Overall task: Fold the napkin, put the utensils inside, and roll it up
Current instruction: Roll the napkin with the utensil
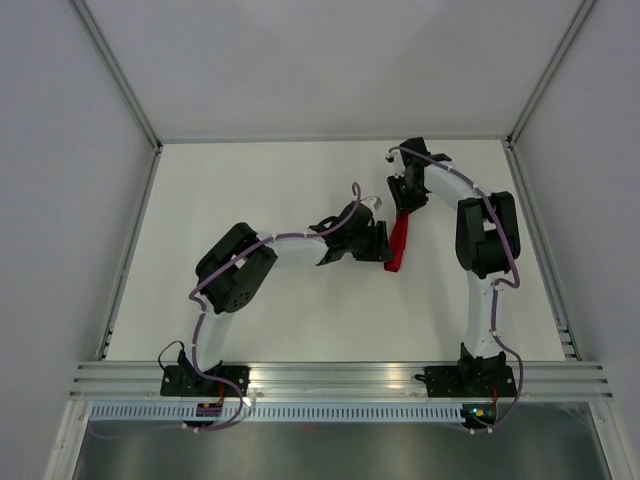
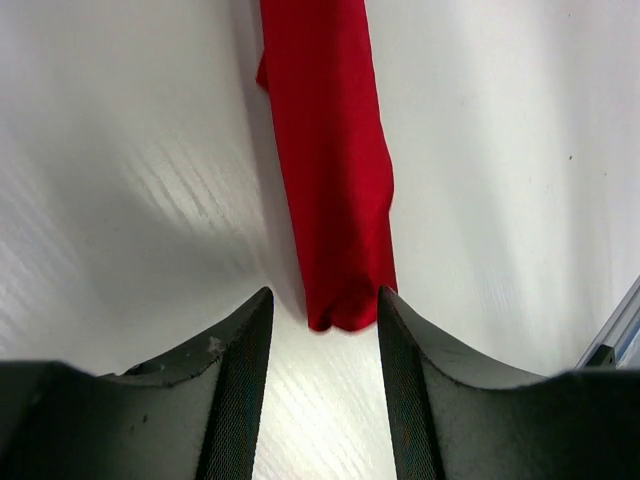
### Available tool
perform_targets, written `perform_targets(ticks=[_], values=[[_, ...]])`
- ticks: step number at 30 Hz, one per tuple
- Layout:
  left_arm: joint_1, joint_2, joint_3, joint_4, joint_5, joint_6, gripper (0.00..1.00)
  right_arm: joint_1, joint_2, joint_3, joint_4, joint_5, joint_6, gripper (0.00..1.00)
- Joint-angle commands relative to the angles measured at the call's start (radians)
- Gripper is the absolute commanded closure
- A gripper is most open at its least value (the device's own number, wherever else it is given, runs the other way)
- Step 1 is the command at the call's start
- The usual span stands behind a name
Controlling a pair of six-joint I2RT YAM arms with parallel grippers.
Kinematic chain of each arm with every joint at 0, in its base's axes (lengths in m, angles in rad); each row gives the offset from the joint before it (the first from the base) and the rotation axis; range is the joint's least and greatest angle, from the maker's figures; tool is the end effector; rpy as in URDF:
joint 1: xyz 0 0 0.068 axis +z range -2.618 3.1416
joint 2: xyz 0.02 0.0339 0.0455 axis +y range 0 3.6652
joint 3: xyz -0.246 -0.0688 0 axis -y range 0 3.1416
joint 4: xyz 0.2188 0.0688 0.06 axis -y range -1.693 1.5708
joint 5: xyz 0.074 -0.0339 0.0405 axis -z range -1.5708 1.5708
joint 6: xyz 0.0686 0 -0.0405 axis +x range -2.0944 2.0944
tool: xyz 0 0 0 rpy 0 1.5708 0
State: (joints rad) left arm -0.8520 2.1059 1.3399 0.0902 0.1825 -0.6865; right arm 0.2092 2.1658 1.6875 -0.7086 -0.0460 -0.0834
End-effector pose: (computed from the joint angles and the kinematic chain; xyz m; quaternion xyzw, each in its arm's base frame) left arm 0.2903 -0.3507 0.1282 0.1135 0.8915 -0.3588 0.2524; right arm 0.4230 0.0930 0.1376 -0.1474 0.9703 0.0345 0.1889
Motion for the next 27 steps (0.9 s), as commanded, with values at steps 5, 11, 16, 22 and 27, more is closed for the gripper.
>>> perform_targets(ticks=[5, 11, 16, 22, 27], values=[[0.004, -0.095, -0.067, -0.017, -0.012, 0.047, 0.49, 0.055, 0.117, 0.169, -0.026, 0.179, -0.009, 0.54], [0.004, -0.092, -0.079, 0.005, 0.002, 0.038, 0.50, 0.062, 0.141, 0.204, -0.022, 0.204, -0.009, 0.47], [0.007, -0.093, -0.076, 0.009, 0.006, 0.039, 0.50, 0.062, 0.131, 0.207, -0.020, 0.207, -0.004, 0.45], [0.013, -0.095, -0.079, 0.009, 0.021, 0.042, 0.50, 0.062, 0.118, 0.227, -0.031, 0.195, 0.010, 0.41], [0.028, -0.110, -0.077, 0.003, 0.032, 0.053, 0.49, 0.055, 0.082, 0.255, -0.051, 0.140, 0.010, 0.35]])
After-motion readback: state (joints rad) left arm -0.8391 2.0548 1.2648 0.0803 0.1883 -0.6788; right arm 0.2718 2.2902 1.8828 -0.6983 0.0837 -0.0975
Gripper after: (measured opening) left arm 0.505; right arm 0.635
